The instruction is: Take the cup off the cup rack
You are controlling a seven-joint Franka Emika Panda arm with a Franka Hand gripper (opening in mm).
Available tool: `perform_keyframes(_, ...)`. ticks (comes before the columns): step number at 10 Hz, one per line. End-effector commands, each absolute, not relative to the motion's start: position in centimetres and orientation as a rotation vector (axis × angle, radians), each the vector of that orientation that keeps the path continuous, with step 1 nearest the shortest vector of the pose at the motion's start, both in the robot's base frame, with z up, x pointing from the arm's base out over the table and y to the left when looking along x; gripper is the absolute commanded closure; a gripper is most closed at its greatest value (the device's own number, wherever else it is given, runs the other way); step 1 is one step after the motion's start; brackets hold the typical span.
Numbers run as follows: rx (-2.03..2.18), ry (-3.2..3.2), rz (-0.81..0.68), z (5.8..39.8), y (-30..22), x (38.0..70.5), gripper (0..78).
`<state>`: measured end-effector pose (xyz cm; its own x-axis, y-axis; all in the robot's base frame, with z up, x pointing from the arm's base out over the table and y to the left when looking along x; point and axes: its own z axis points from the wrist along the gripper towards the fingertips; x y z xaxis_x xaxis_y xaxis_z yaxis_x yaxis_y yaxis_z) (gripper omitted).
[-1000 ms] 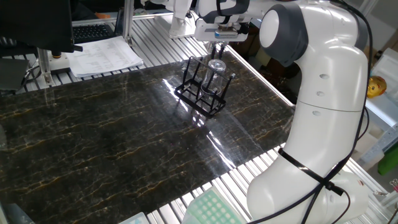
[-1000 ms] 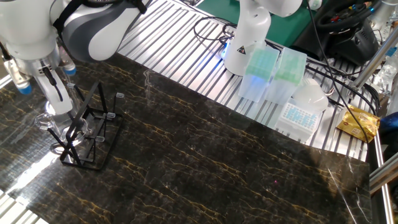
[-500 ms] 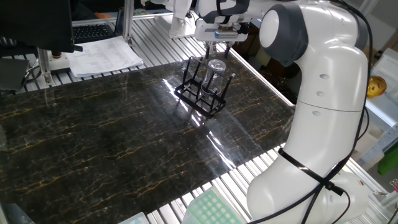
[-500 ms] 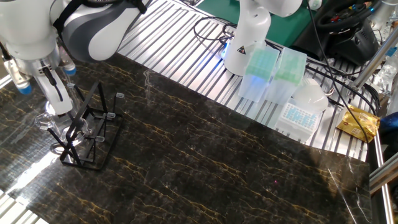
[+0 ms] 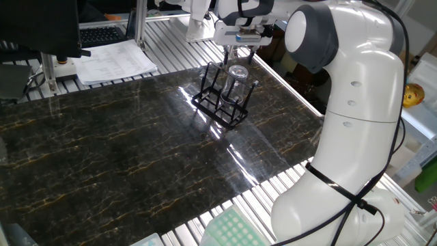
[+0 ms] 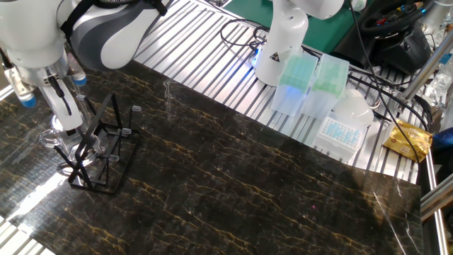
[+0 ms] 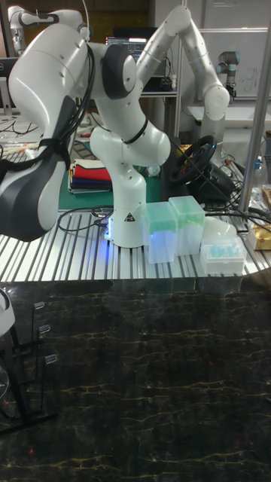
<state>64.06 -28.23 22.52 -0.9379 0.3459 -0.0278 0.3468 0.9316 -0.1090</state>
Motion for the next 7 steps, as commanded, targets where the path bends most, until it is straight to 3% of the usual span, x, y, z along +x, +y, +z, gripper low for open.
perform_keyframes(1,0.614,3.098,-0.147,20.7,-30.0,63.2,0.1)
perform_keyframes(7,0.649,3.087,-0.116,20.9,-29.0,63.4,0.1)
